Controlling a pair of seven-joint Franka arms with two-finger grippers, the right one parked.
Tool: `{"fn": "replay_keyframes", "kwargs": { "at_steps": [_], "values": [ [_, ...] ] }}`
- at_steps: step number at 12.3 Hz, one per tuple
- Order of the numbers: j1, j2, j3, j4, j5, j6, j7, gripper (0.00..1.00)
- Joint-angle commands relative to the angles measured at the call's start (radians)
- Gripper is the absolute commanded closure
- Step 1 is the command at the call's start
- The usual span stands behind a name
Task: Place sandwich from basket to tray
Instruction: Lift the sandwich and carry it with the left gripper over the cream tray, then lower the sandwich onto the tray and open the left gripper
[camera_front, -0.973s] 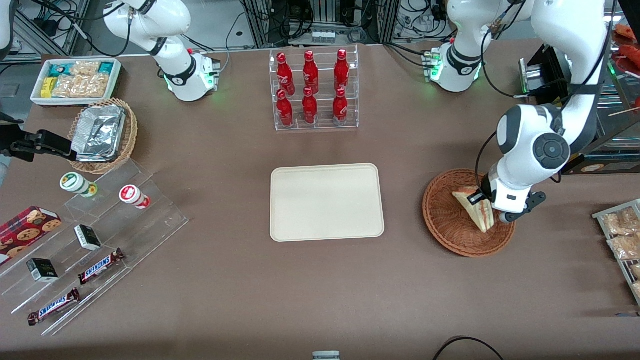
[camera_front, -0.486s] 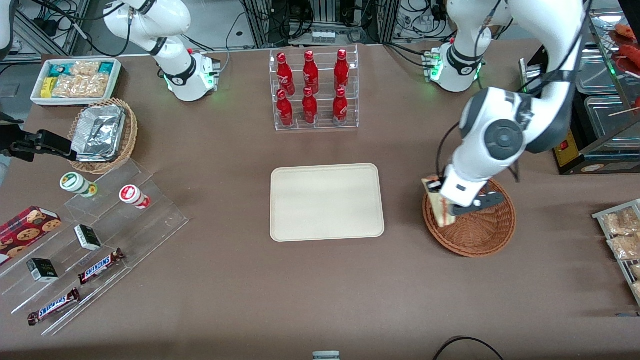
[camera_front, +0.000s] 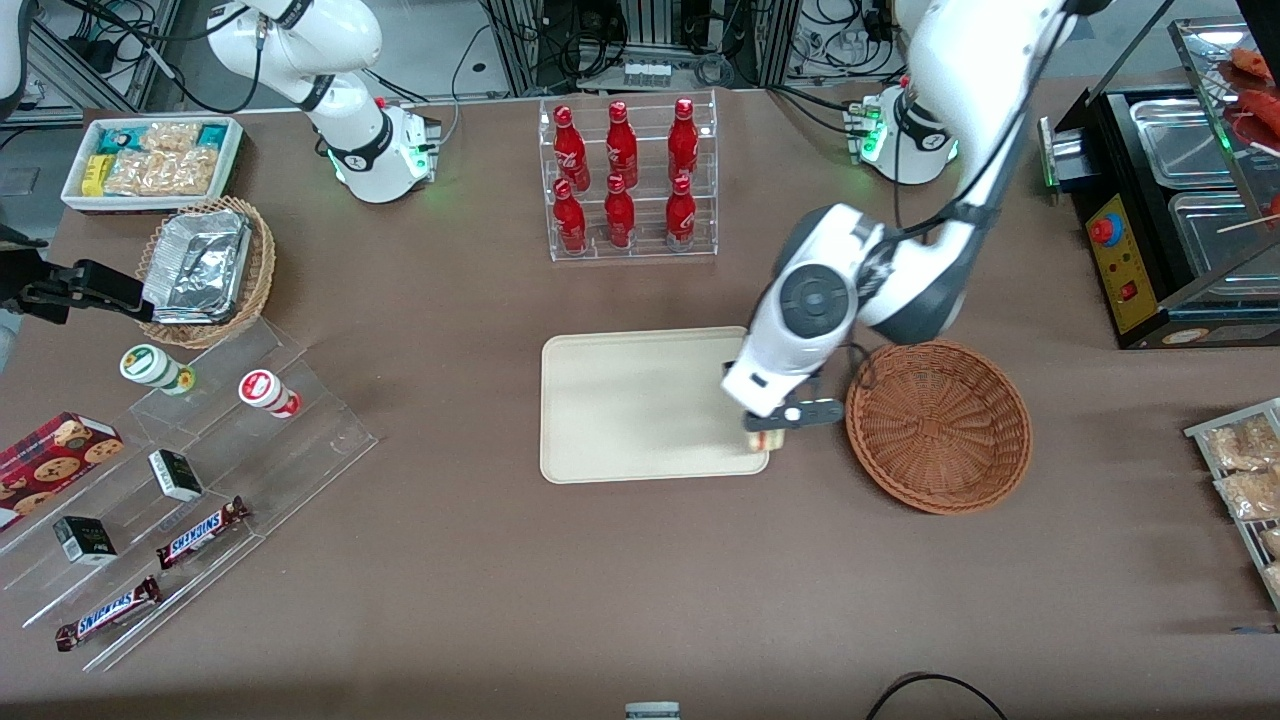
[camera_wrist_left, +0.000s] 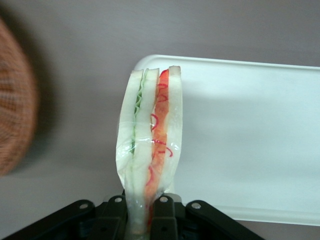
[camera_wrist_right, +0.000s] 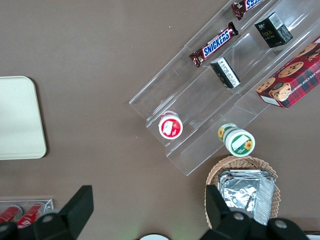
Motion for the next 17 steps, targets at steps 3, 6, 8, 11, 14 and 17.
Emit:
{"fn": "replay_keyframes", "kwargs": {
  "at_steps": [3, 6, 8, 11, 14, 17],
  "values": [
    [-0.127, 0.189, 0.013, 0.235, 0.011, -0.022, -0.118, 1.00],
    [-0.192, 0.254, 0.016, 0.304, 0.014, -0.013, -0.193, 1.00],
    [-0.202, 0.272, 0.017, 0.315, 0.040, -0.009, -0.233, 1.00],
    [-0.221, 0.280, 0.019, 0.312, 0.084, 0.021, -0.290, 1.00],
    [-0.222, 0.294, 0.019, 0.305, 0.113, 0.049, -0.322, 1.00],
    [-0.233, 0.321, 0.019, 0.306, 0.110, 0.070, -0.347, 1.00]
  ]
}}
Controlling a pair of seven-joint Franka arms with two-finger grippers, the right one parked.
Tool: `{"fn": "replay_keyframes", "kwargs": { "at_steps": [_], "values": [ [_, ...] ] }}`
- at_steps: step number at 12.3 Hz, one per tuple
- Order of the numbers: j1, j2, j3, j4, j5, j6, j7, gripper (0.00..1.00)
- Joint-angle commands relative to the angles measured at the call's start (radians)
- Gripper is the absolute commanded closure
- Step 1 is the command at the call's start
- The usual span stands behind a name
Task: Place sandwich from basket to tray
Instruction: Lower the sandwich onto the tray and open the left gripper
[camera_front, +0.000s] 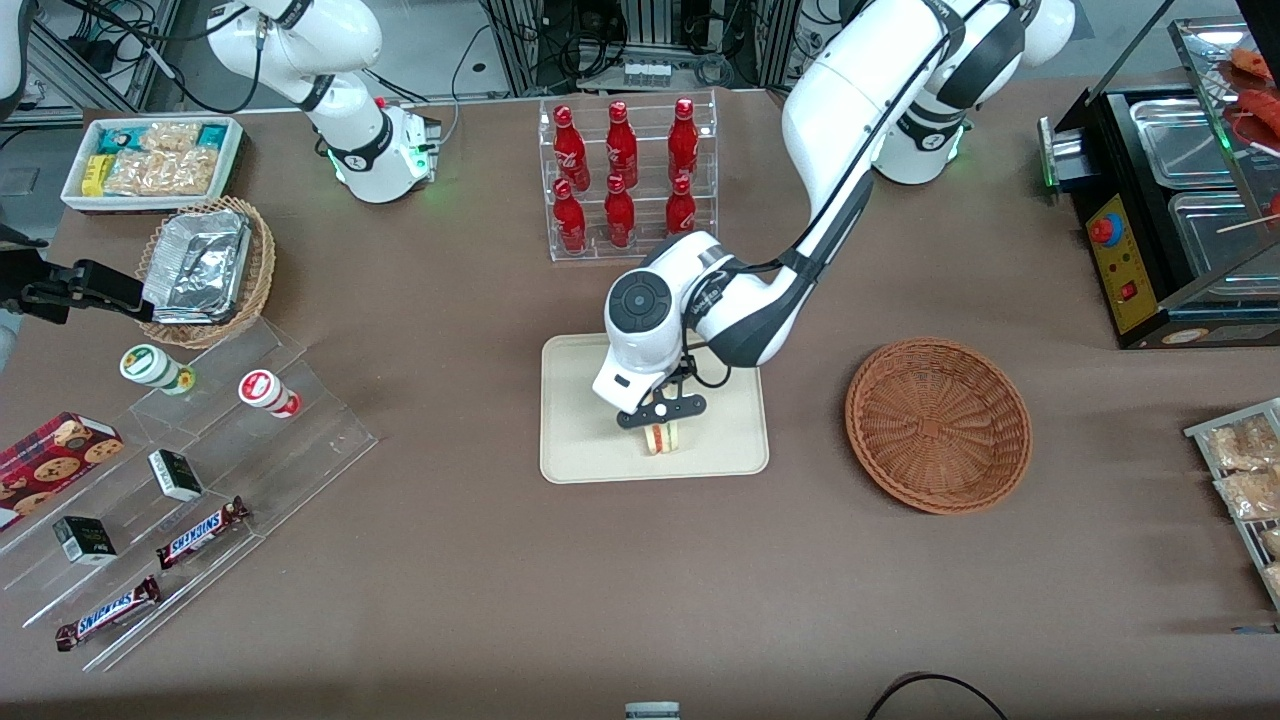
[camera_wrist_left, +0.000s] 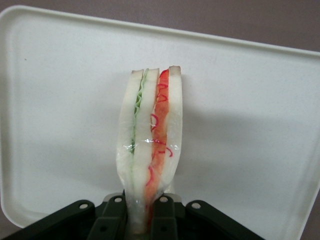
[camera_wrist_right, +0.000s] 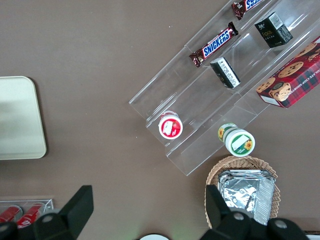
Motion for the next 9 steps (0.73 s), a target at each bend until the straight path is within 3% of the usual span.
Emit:
{"fn": "replay_keyframes", "kwargs": {
  "at_steps": [1, 3, 4, 5, 9],
  "values": [
    [-0.022, 0.034, 0.014, 0.025, 0.017, 0.025, -0.052, 1.00],
    [-0.022, 0.035, 0.014, 0.027, 0.010, 0.025, -0.060, 1.00],
    [-0.020, 0.035, 0.014, 0.027, 0.010, 0.025, -0.069, 0.88],
    [-0.019, 0.035, 0.014, 0.027, 0.010, 0.023, -0.069, 0.01],
    [-0.011, -0.006, 0.014, 0.034, 0.010, 0.008, -0.072, 0.00]
  ]
}}
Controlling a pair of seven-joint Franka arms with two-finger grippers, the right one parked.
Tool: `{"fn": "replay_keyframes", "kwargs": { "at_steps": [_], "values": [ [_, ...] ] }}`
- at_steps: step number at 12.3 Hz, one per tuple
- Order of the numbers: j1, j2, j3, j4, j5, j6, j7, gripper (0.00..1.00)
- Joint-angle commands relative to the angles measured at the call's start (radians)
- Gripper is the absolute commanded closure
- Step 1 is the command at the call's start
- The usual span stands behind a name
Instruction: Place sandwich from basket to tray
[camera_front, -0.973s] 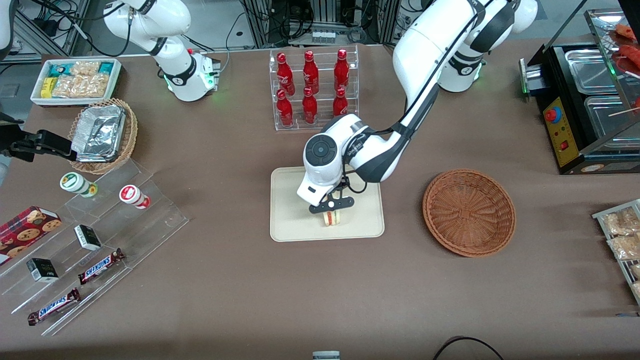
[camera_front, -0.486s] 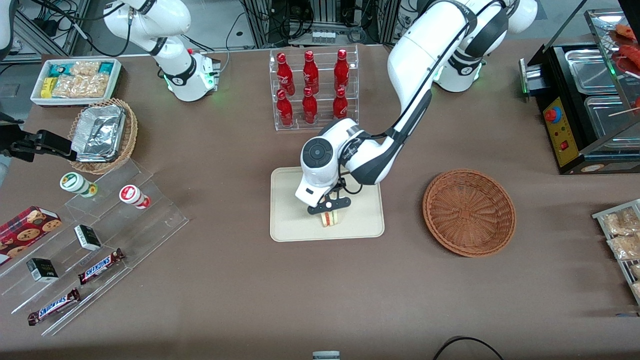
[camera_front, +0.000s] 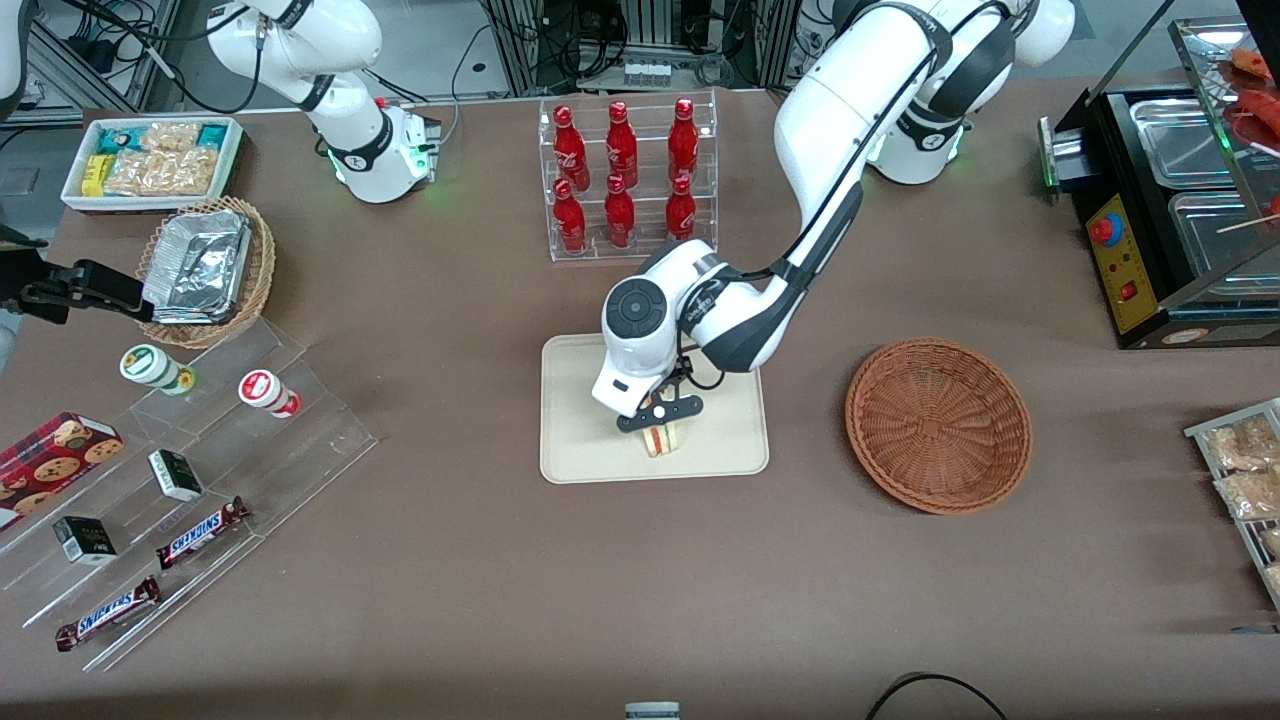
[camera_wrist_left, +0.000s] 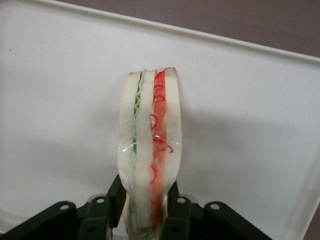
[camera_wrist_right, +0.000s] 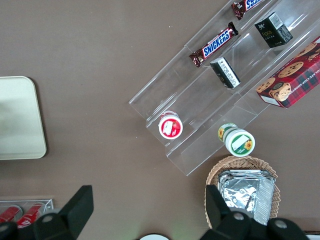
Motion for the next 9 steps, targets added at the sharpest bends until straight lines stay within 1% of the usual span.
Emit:
{"fn": "replay_keyframes", "kwargs": {
  "at_steps": [1, 2, 4, 5, 7, 9],
  "values": [
    [-0.007, -0.049, 0.011, 0.013, 0.007, -0.030, -0.021, 0.00],
    [-0.005, -0.069, 0.011, 0.018, 0.003, -0.061, -0.015, 0.00],
    [0.017, -0.095, 0.008, 0.083, 0.003, -0.151, 0.002, 0.00],
    [0.034, -0.112, 0.004, 0.100, 0.000, -0.186, 0.048, 0.00],
    [0.059, -0.151, 0.007, 0.105, -0.042, -0.225, 0.111, 0.00],
    [0.094, -0.191, 0.011, 0.093, -0.033, -0.263, 0.271, 0.00]
  ]
}}
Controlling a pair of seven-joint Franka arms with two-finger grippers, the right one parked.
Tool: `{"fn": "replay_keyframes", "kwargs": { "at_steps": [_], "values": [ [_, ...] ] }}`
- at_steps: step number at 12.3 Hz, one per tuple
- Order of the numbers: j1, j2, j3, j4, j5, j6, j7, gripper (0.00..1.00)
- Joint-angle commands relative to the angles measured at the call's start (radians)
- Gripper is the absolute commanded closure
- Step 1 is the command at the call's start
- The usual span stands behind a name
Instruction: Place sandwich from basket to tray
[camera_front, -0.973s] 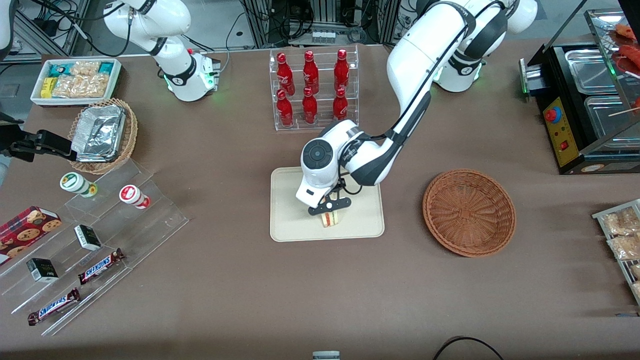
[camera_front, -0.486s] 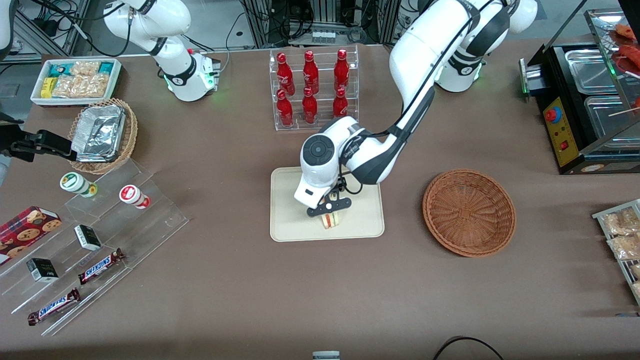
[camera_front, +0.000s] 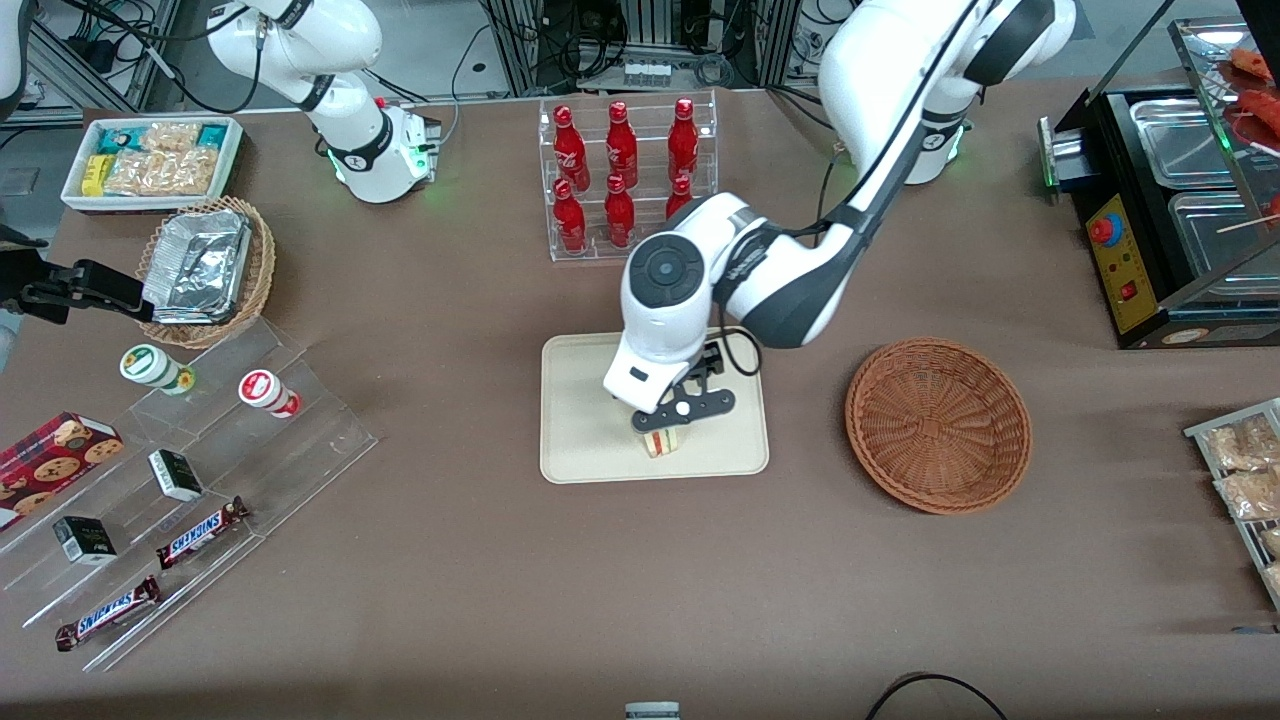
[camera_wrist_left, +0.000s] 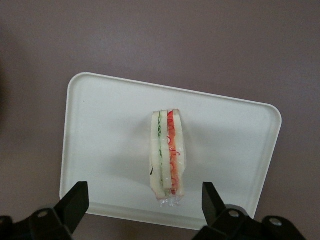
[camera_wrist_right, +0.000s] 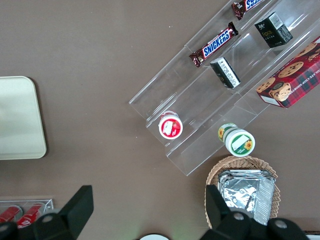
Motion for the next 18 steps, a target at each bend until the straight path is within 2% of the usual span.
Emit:
{"fn": "replay_keyframes", "kwargs": {
  "at_steps": [1, 4, 6, 10, 13, 14, 18],
  "values": [
    [0.044, -0.053, 0.011, -0.026, -0.017, -0.078, 0.138, 0.00],
    [0.148, -0.162, 0.011, -0.174, -0.023, -0.118, 0.210, 0.00],
    [0.217, -0.200, 0.011, -0.217, -0.022, -0.124, 0.331, 0.00],
    [0.360, -0.358, 0.009, -0.380, -0.028, -0.115, 0.583, 0.00],
    [0.444, -0.439, 0.009, -0.424, -0.035, -0.129, 0.733, 0.00],
    [0.494, -0.459, 0.009, -0.432, -0.075, -0.130, 0.787, 0.00],
    [0.607, -0.547, 0.008, -0.434, -0.109, -0.224, 0.963, 0.00]
  ]
}}
